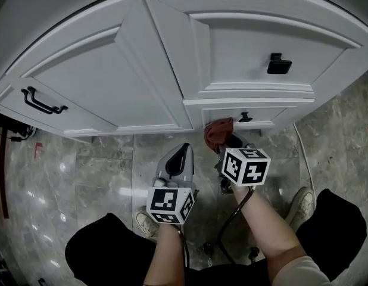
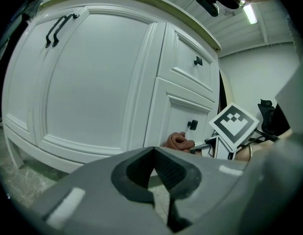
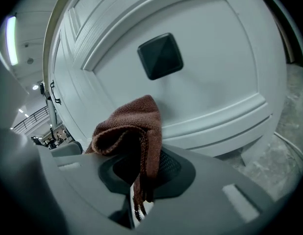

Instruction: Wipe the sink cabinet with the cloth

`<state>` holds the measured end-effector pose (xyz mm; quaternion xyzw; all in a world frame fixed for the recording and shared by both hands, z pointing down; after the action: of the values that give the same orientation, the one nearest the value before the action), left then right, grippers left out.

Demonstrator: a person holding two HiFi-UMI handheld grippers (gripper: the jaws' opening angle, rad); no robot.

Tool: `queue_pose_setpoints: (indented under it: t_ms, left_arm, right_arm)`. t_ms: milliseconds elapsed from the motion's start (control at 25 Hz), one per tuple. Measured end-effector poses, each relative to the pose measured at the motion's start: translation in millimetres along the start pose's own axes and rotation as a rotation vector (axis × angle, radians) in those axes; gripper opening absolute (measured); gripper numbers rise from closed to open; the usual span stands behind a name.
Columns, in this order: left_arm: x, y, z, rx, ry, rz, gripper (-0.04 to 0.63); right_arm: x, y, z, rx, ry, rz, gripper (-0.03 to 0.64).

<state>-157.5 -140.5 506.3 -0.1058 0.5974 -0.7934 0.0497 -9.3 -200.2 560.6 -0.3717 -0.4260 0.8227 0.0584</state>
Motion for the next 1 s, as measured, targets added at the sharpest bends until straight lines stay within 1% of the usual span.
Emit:
queue_pose_setpoints:
  t_ms: [320, 600, 760, 880, 1000]
  left_arm:
    - [-35, 3, 13, 0.003, -0.068, 0.019, 0.0]
    - [-65, -1, 25, 0.013, -0.121, 0.037, 0.0]
    - [-85, -4, 29, 0.016, -0.15, 0.04, 0.0]
    - [-98, -7, 33, 0.021, -0.173, 0.059, 0.0]
    - [-105, -9, 37, 0.023, -0.181, 0.057, 0.0]
  right_arm:
    - [-32, 11, -33, -0.023, -0.058, 0.065, 0.078]
    - [-65, 21, -67, -0.072, -0.126, 0.124, 0.078]
    - [-83, 24, -84, -0.091, -0.163, 0.143, 0.078]
    - [-96, 26, -95, -0.109, -0.195, 0.167, 0.078]
    - [-108, 29, -107, -0.118, -0.238, 0.162, 0.078]
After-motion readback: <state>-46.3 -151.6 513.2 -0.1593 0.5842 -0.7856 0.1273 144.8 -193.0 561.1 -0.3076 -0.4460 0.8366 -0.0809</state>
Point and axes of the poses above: the fingertips, and each gripper's own axes: z forward along the fingers, x to its left, y out of its top, the point moved 7 cm from there along -z, backward along the fingers, and after that the axes turned 11 degrees about y, right-handed, at the moved point
